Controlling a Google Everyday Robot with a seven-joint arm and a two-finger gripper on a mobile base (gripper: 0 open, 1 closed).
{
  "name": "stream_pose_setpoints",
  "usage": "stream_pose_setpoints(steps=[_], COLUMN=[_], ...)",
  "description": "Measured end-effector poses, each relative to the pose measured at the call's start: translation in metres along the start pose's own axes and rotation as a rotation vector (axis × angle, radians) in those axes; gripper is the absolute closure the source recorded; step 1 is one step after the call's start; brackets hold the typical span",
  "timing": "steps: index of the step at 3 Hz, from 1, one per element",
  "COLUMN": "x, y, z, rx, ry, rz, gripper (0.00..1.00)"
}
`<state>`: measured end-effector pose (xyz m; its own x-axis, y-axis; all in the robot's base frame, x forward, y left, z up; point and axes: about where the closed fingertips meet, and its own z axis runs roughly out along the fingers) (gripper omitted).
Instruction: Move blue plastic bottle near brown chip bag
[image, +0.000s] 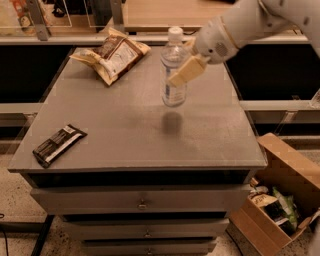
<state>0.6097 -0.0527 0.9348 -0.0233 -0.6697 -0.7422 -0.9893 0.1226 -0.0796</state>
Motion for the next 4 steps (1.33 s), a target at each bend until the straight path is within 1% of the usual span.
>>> stream_pose_setpoints(steps=[1,2,3,4], x=[-0.029,-0.049,-0.070,-0.083], y=[-0.049,-0.094,-0.127,-0.149], z=[0.037,0.060,0.060,0.052], rx=[-0.005,0.040,0.120,0.213], ry=[0.059,0.049,-0.010,-0.060], rz=[-0.020,0.002,0.037,0.079], gripper=[1.00,1.00,1.00,1.00])
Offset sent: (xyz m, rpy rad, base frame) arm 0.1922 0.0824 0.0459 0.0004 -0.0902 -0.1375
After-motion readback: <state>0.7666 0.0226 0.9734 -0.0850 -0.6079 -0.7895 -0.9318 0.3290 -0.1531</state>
